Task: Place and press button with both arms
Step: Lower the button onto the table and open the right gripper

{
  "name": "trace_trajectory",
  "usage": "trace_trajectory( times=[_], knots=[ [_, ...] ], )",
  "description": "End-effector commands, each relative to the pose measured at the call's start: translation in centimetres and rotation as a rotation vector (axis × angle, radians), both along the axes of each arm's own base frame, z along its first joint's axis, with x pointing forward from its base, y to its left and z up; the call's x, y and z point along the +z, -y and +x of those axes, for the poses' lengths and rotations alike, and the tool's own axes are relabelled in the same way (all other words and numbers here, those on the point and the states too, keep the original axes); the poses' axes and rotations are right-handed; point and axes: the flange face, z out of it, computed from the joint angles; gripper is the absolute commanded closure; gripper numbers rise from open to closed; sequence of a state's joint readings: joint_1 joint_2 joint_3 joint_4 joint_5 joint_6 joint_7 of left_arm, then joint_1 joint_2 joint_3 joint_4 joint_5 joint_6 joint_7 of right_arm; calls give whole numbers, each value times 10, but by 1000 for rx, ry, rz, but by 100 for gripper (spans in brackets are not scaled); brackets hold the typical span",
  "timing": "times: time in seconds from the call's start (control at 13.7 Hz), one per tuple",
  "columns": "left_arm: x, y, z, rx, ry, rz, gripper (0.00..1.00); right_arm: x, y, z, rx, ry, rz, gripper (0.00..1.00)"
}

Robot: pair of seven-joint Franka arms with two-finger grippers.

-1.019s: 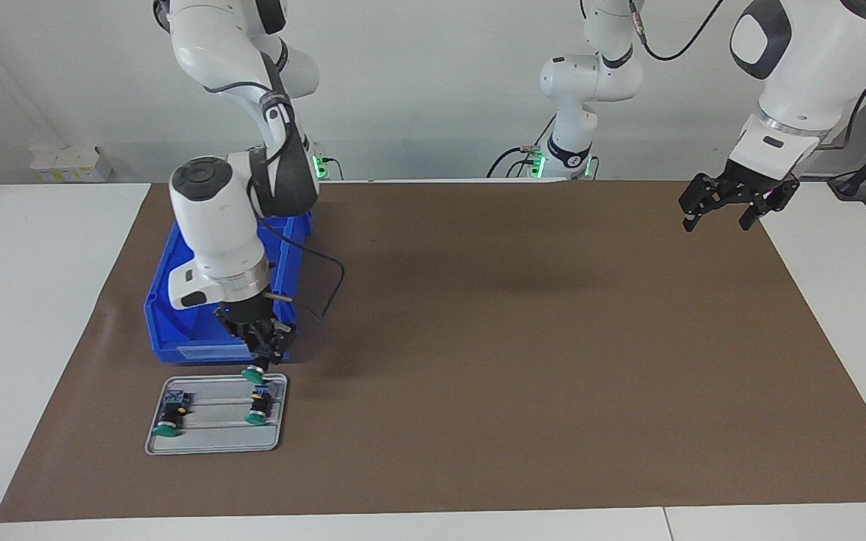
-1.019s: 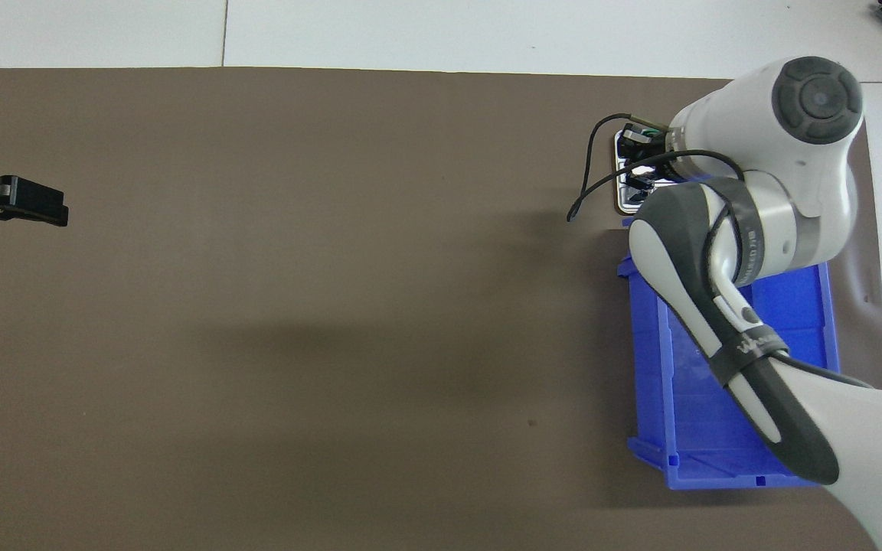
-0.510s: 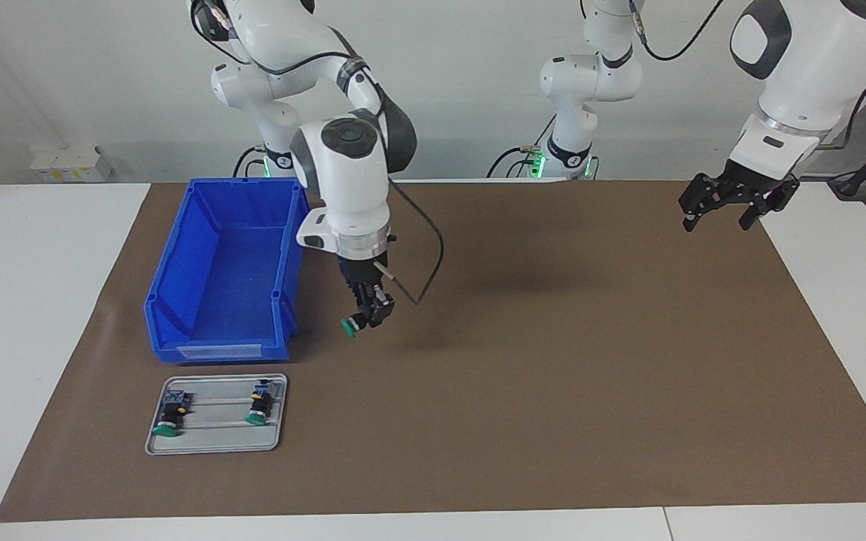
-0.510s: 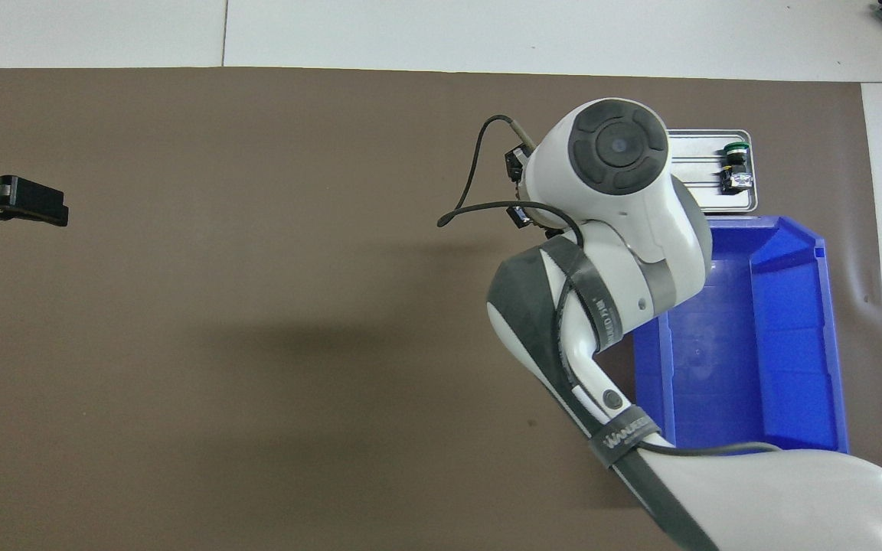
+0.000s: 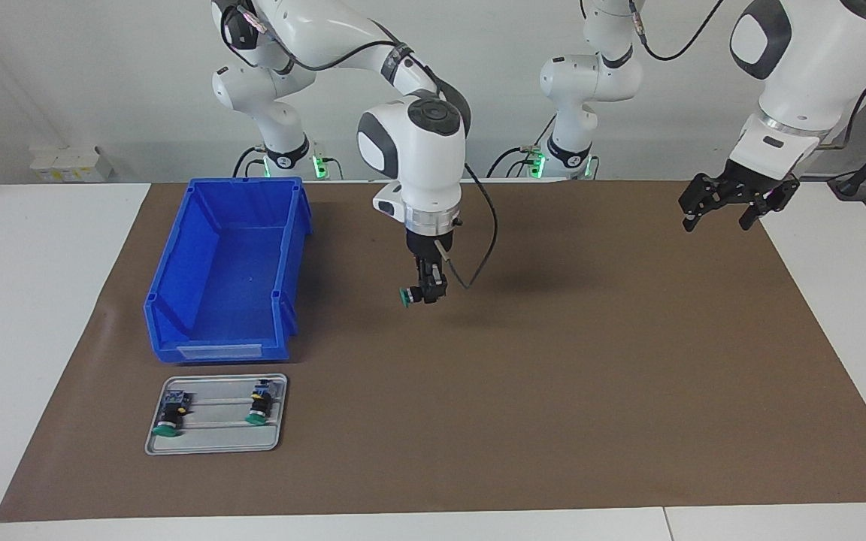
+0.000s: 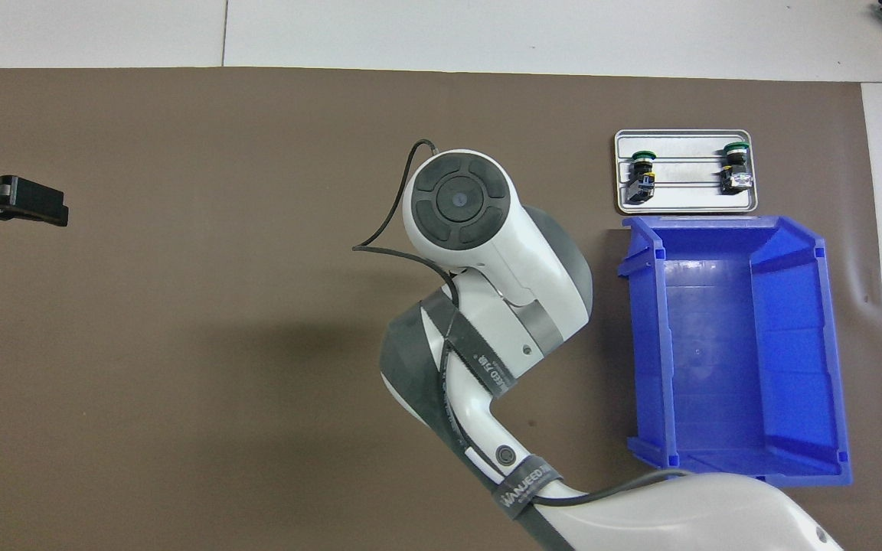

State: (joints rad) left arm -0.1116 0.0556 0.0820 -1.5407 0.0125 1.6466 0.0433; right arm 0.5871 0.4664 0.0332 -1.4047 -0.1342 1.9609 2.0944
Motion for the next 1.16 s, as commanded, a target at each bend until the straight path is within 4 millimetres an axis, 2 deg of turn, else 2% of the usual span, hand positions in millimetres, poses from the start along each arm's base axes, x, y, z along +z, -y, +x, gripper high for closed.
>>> trace_trajectory(
  times=[0.0, 0.07, 0.29, 0.36, 0.51, 0.73, 1.09],
  knots=[
    [1, -3, -9, 5, -7, 11, 0, -23, -48, 3, -125, 12, -26, 100],
    [1, -2, -9, 5, -7, 10, 0, -33, -66, -4, -142, 11, -22, 100],
    [1, -3, -9, 5, -7, 11, 0, -57, -83, -9, -277, 0, 1, 100],
    [1, -3, -9, 5, -7, 11, 0, -68, -99, -20, -272, -2, 14, 100],
    [1, -3, -9, 5, -7, 11, 0, -76, -112, -23, -299, -4, 88, 100],
    [1, -3, -9, 5, -7, 11, 0, -109, -117, -42, -227, -3, 100, 100],
    [1, -2, -9, 5, -7, 10, 0, -132, -111, -56, -201, -9, 101, 100]
  ],
)
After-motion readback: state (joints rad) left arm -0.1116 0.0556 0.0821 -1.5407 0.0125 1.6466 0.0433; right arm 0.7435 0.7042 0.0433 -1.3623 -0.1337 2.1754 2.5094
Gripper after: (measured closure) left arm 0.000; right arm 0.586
